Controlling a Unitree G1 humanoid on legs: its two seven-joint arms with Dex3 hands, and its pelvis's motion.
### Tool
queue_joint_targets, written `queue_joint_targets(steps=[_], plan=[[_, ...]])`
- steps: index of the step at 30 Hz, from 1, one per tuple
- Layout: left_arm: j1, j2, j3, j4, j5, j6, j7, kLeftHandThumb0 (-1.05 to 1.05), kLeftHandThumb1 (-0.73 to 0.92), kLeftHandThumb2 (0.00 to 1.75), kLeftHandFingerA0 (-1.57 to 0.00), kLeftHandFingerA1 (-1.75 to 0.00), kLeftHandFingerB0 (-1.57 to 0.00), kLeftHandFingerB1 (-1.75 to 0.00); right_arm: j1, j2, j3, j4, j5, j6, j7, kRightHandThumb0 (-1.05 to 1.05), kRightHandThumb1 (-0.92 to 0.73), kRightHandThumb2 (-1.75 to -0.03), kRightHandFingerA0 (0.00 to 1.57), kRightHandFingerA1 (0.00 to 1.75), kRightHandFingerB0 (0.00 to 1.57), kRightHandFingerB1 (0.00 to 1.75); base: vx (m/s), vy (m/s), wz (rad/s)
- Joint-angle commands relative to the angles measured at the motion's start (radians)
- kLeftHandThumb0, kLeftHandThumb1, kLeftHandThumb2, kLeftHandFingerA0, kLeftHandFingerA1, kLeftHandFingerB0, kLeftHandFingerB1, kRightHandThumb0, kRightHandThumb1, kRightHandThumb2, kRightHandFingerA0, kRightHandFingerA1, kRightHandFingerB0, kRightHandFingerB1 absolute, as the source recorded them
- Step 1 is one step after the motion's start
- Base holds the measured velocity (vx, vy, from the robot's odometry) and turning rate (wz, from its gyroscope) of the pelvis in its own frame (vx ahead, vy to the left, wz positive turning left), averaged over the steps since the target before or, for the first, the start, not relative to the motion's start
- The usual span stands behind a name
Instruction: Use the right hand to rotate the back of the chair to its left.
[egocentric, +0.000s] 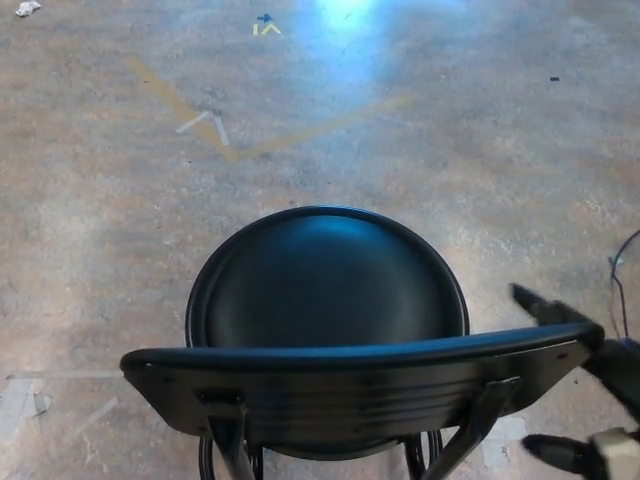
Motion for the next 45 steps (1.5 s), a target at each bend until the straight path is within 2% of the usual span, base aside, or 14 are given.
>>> queue_joint_targets(steps=[1,2,5,6,7,9,19,21,26,28,33,35,45], plan=[[0.011,0.0,-0.016,0.004,0.023,-0.001,-0.007,-0.49,0.71,0.62,-0.63,-0.5,-0.62,-0.45,-0.029,0.035,0.065,-0.036,-0.07,0.073,0.002,-1.01,-0.66,-0.61,0.0,0.0,0.0,0.0,0.0,0.0,0.0],[0.012,0.0,-0.02,0.005,0.026,0.0,-0.003,-0.5,0.72,0.62,-0.64,-0.49,-0.62,-0.45,-0.044,0.053,0.087,-0.027,-0.078,0.074,-0.003,-0.96,-0.65,-0.64,0.0,0.0,0.0,0.0,0.0,0.0,0.0],[0.016,0.002,-0.023,0.004,0.024,-0.001,0.0,-0.49,0.73,0.62,-0.64,-0.5,-0.62,-0.45,-0.067,0.083,0.12,-0.012,-0.091,0.084,-0.008,-1.0,-0.66,-0.61,0.0,0.0,0.0,0.0,0.0,0.0,-0.02],[0.015,0.005,-0.024,0.004,0.024,0.0,-0.002,-0.51,0.73,0.62,-0.64,-0.5,-0.63,-0.46,-0.078,0.09,0.127,0.004,-0.085,0.077,-0.005,-0.97,-0.49,-0.87,0.0,0.0,0.0,0.0,0.0,0.0,0.0],[0.014,0.007,-0.024,0.003,0.023,0.0,-0.002,-0.5,0.73,0.62,-0.64,-0.5,-0.63,-0.46,-0.091,0.1,0.136,0.018,-0.083,0.074,-0.003,-0.96,-0.64,-0.63,0.0,0.0,0.0,0.0,0.0,0.0,0.0],[0.015,0.012,-0.022,0.002,0.02,-0.002,-0.006,-0.5,0.74,0.62,-0.64,-0.5,-0.62,-0.46,-0.12,0.122,0.157,0.038,-0.091,0.078,-0.008,-1.0,-0.64,-0.61,0.0,0.0,0.0,0.0,0.0,0.0,0.0],[0.016,0.02,-0.008,0.007,0.014,-0.005,-0.018,-0.49,0.72,0.61,-0.64,-0.5,-0.62,-0.45,-0.165,0.167,0.213,0.047,-0.111,0.09,-0.001,-1.02,-0.64,-0.61,0.0,0.0,0.0,0.0,-0.02,-0.002,-0.06],[0.015,0.016,-0.01,0.002,0.016,-0.009,-0.018,-0.47,0.71,0.61,-0.66,-0.51,-0.62,-0.46,-0.203,0.21,0.299,0.034,-0.182,0.109,0.001,-1.05,-0.65,-0.61,0.0,0.0,0.0,0.0,0.0,0.001,-0.04],[0.013,0.015,-0.01,0.006,0.018,-0.005,-0.014,-0.46,0.7,0.61,-0.66,-0.51,-0.63,-0.46,-0.232,0.238,0.337,0.056,-0.159,0.106,0.018,-1.03,-0.63,-0.61,0.0,0.0,0.0,0.0,-0.01,-0.004,-0.18],[0.018,0.015,0.005,0.005,0.003,-0.008,-0.013,-0.49,0.74,0.62,-0.64,-0.5,-0.6,-0.45,-0.303,0.327,0.429,0.123,-0.191,0.128,0.036,-1.02,-0.63,-0.61,0.0,0.0,0.0,0.0,0.0,0.0,0.0],[0.022,0.014,0.012,0.002,0.009,-0.016,-0.012,-0.49,0.74,0.62,-0.66,-0.5,-0.62,-0.46,-0.348,0.378,0.476,0.186,-0.207,0.14,0.024,-1.05,-0.63,-0.6,0.0,0.0,0.0,0.0,0.02,0.0,0.03],[0.018,0.012,0.02,0.003,0.005,-0.01,-0.005,-0.48,0.74,0.62,-0.65,-0.5,-0.61,-0.45,-0.398,0.433,0.507,0.256,-0.209,0.148,0.027,-1.03,-0.6,-0.59,0.0,0.0,0.0,0.0,0.0,0.0,0.0],[0.02,0.018,0.009,-0.003,0.019,-0.023,-0.019,-0.5,0.72,0.61,-0.64,-0.51,-0.61,-0.45,-0.479,0.498,0.552,0.379,-0.232,0.14,0.034,-1.05,-0.6,-0.6,0.0,0.0,0.0,0.0,0.0,0.0,0.0]])
